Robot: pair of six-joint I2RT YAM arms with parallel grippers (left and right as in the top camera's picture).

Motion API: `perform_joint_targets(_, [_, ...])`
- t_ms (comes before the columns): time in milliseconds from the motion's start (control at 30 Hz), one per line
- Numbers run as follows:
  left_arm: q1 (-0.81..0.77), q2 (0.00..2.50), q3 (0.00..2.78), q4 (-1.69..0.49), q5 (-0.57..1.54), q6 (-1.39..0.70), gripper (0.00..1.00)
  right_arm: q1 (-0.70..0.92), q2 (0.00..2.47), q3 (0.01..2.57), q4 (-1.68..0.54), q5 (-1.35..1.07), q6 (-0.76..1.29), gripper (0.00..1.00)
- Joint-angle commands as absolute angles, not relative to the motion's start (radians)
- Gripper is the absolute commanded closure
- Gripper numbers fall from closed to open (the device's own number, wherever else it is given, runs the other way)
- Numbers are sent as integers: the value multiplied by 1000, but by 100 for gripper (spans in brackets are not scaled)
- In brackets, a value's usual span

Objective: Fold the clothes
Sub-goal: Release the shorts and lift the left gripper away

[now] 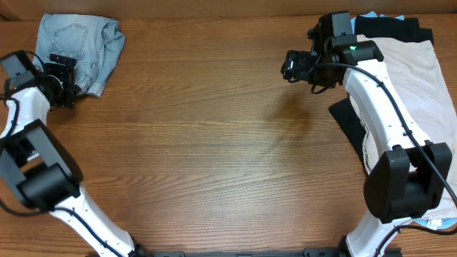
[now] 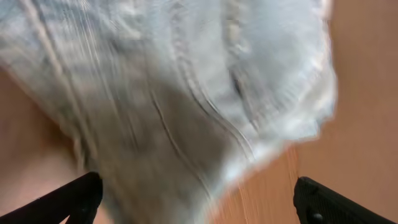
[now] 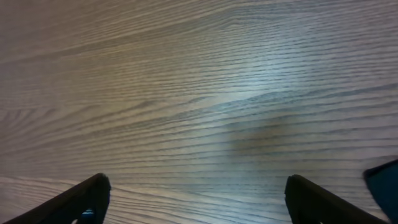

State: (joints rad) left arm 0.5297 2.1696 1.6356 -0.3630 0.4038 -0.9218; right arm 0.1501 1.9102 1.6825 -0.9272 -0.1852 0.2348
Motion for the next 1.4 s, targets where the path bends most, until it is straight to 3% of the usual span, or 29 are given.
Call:
perform_joint_targets(0, [513,1894,1646,-430,326,-781,0,144,1880,1703,-920,-231,235,2])
perform_joint_targets(367, [427,1423,1646,-783,262,-426,0,144,1755,1737,-921,-281,113,0])
perform_joint_targets(533, [332,1326,1645,-921,249,-207,0,144,1631,1815,-929,-157,66,0])
perform_joint_targets(867, [314,1370,1645,-1090,146,-194,0,144,1427,1839,-963,-79,66,0])
perform_joint_targets(1367, [314,1469,1645,-1092,146,-194,0,144,1433,1834,-1013,-79,67,0])
